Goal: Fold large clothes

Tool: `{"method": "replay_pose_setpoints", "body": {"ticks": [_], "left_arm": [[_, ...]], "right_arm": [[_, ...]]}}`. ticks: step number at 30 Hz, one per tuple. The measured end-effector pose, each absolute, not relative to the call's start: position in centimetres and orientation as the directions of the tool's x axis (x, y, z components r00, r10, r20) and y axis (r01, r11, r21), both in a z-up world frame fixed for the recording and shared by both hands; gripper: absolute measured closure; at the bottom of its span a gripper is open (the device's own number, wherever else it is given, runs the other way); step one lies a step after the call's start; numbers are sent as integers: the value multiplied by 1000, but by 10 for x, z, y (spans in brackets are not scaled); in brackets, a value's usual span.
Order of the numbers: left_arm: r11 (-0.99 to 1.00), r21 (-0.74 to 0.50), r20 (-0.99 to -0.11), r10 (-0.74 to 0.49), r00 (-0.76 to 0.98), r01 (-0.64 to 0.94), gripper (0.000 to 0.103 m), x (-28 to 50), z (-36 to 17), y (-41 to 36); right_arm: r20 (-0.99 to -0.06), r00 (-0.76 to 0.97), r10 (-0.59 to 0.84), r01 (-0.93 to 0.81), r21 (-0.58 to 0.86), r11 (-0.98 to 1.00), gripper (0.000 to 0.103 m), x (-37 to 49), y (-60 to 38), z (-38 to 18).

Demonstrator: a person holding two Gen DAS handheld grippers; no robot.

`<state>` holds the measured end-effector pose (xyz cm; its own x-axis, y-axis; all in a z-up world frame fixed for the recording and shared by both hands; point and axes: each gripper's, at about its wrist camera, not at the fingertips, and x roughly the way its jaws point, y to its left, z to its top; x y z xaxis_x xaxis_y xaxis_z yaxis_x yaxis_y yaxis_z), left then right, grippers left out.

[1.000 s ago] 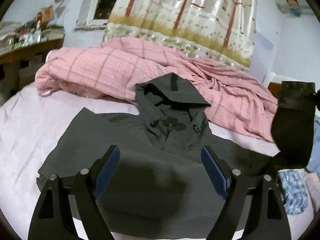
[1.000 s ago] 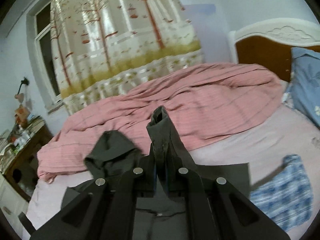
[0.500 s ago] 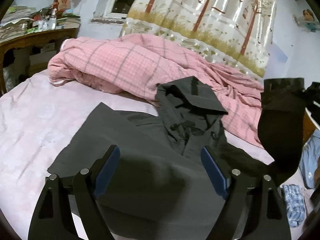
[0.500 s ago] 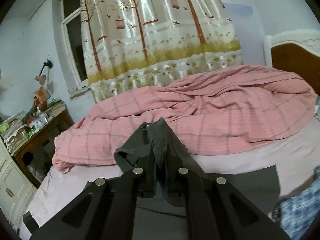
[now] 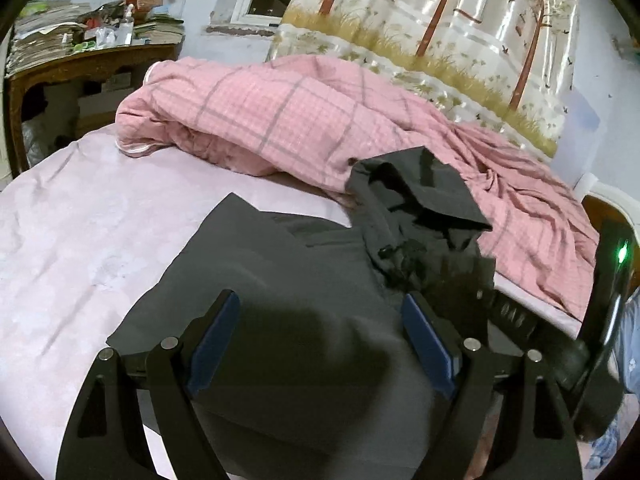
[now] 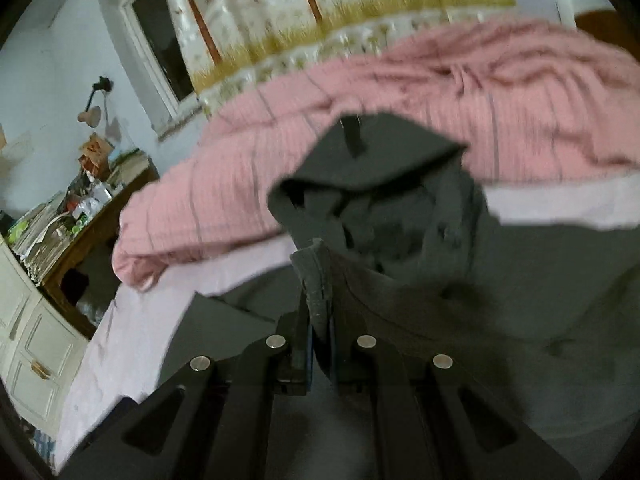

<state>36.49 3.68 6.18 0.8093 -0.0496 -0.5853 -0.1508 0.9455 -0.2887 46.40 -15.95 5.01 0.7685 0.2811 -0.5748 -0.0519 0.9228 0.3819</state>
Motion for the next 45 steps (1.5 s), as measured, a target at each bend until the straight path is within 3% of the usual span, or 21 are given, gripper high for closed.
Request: {"method": "replay_pose_setpoints", "body": {"ticks": [3,5,6,9,13,15,17,20,22,23,25,27,34,38,41,45], "left_arm": [[938,-316,-593,-77,802,-143,21,369,56,42],[942,-326,-588,-134,797,-82,21,371,53,38],[944,-328,-587,-168,792,-43,21,372,53,33],[935,-354,-580,-241,779,26,20,374,50,19],[864,-495,-569,-406,715,96,20,384,34,11],[854,-508,-571,-429,700,109,20,387,30,4],[890,-446,-600,-377,705,96,20,389,28,-6],[924,-373,-661,-331,674,88,20,395,16,-20],[897,-426,-677,-400,618,114,21,404,2,-25],[907,-408,-685,-379,622,104,23,405,-1,-27],[945,-313,-704,-297,645,94,40,405,-2,-36],[976,-208,-716,-198,670,67,45,406,-3,-43],[999,-32,-711,-51,701,40,48,403,-14,-55],[994,-54,-638,-106,763,92,44,387,12,-54],[996,-43,-581,-89,809,78,34,377,34,-50],[997,-48,-588,-81,805,65,34,378,41,-40]], "right_arm": [[-619,737,271,-67,331,941,85,466,-162,32],[-638,721,271,-82,309,947,37,461,-168,30],[-627,727,280,-111,295,949,34,453,-172,32],[-594,782,189,-95,186,978,34,430,-192,51],[-580,787,208,-41,287,957,33,404,-247,68],[-586,779,223,-27,323,946,32,389,-277,66],[-623,767,152,18,258,966,32,378,-299,61],[-748,659,-78,172,49,984,32,380,-326,39],[-775,628,-67,210,86,974,32,381,-345,25],[-781,623,-42,227,129,965,32,382,-358,17],[-803,594,-49,259,133,957,32,388,-373,2],[-820,569,-62,233,88,968,32,397,-374,-11],[-806,580,-121,225,15,974,32,401,-365,-21],[-778,625,-57,205,93,974,32,390,-369,-3],[-744,668,6,186,175,967,32,380,-371,15],[-727,685,42,146,194,970,32,374,-368,27]]}}
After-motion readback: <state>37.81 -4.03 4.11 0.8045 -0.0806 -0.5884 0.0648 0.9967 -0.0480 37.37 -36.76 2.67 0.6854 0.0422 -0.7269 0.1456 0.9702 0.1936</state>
